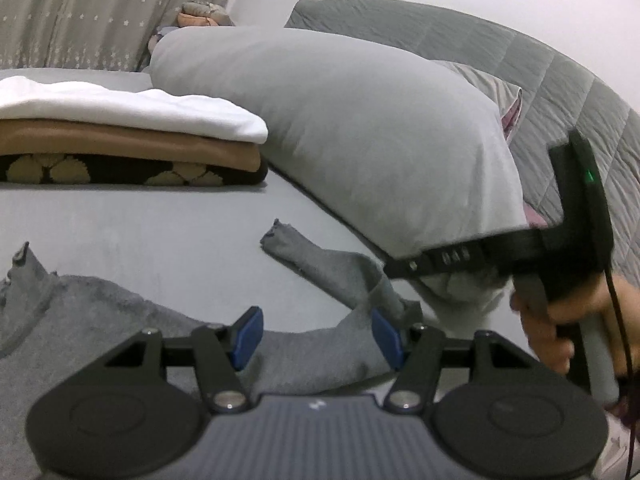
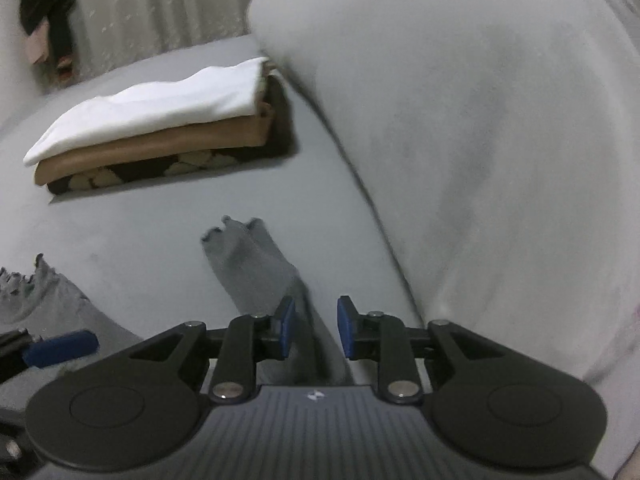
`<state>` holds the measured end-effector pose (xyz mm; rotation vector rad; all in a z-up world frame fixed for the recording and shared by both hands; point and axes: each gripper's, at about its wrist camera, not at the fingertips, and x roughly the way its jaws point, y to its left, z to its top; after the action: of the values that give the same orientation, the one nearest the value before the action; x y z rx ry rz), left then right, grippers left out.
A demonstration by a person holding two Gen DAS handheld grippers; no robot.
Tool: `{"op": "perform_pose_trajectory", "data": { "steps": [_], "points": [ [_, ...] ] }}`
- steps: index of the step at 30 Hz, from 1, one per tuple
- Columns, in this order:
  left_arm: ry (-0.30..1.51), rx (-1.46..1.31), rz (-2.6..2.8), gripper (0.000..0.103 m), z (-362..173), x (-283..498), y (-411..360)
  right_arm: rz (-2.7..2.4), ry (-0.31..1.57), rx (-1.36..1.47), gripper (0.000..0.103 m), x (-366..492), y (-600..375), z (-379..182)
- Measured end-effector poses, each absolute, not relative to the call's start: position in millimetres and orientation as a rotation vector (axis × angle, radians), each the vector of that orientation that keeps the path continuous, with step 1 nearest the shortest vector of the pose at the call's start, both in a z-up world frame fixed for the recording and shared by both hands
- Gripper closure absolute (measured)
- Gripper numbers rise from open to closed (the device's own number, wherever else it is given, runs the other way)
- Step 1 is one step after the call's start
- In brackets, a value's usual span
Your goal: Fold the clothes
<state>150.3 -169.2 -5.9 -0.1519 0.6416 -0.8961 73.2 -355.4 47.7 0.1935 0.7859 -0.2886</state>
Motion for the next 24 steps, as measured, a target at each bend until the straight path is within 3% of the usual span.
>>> {"op": "perform_pose_trajectory", "data": {
  "steps": [6,8,9,18,24],
  "points": [
    [0.639,-0.142,-0.912,0.042,-3,145,-176,-0.324,0.774,0.283,0.079,49,-355,26],
    [0.634,-0.135,-0.928,0.043,-1,143,-178,-0.305,0.785,0.323,0.094,47,-356,20],
    [0.631,-0.131,-0.937,0.043,0,141,-178,-0.298,0.78,0.335,0.096,46,-356,19],
    [0.571,-0.099,-1.003,0.043,11,127,-182,-0.099,0.666,0.304,0.097,46,-338,66],
    [0.575,-0.102,-0.951,0.047,8,131,-182,0.154,0.705,0.29,0.096,80,-308,83]
  ]
}}
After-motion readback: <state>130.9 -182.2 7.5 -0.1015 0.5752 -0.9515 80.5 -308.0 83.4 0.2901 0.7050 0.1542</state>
